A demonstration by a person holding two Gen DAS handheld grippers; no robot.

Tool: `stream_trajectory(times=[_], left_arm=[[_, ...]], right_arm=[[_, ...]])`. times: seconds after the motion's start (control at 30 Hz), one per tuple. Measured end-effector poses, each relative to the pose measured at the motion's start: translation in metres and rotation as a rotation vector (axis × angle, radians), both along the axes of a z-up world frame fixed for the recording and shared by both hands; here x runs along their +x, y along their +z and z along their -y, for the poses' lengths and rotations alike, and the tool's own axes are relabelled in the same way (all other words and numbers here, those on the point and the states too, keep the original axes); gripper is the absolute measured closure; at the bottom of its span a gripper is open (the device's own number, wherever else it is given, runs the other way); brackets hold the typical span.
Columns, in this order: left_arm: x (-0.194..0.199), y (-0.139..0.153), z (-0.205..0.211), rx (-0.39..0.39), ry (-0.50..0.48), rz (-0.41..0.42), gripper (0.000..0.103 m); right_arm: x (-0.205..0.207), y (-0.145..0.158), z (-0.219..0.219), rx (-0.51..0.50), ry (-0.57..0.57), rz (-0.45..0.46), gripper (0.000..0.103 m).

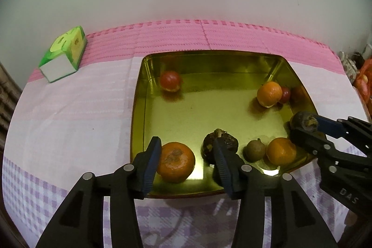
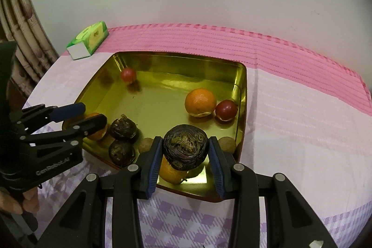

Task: Organize fruits
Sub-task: 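Open the left tool to drop the tomato while the right lowers the dark fruit into the tin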

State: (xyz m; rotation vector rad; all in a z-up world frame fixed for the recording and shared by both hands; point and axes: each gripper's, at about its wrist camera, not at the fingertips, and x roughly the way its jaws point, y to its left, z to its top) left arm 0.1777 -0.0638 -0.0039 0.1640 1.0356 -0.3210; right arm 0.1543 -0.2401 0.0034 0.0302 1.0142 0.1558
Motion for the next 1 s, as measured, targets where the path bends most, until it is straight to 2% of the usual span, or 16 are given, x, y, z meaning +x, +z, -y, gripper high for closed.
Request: stream_trajectory(times=[0.37, 1.0], left_arm=[[-0.011, 0.008, 0.0, 0.044, 0.004, 0.042, 0.055], [-0.024, 0.016, -0.012, 0.051, 0.029, 0.057, 0.051]], right_arm=[[0.009, -0.008, -0.009, -0.003, 0.007, -0.014, 0.066], [0.02, -0.015, -0.013, -0.025, 0.006, -0.033, 0.066]])
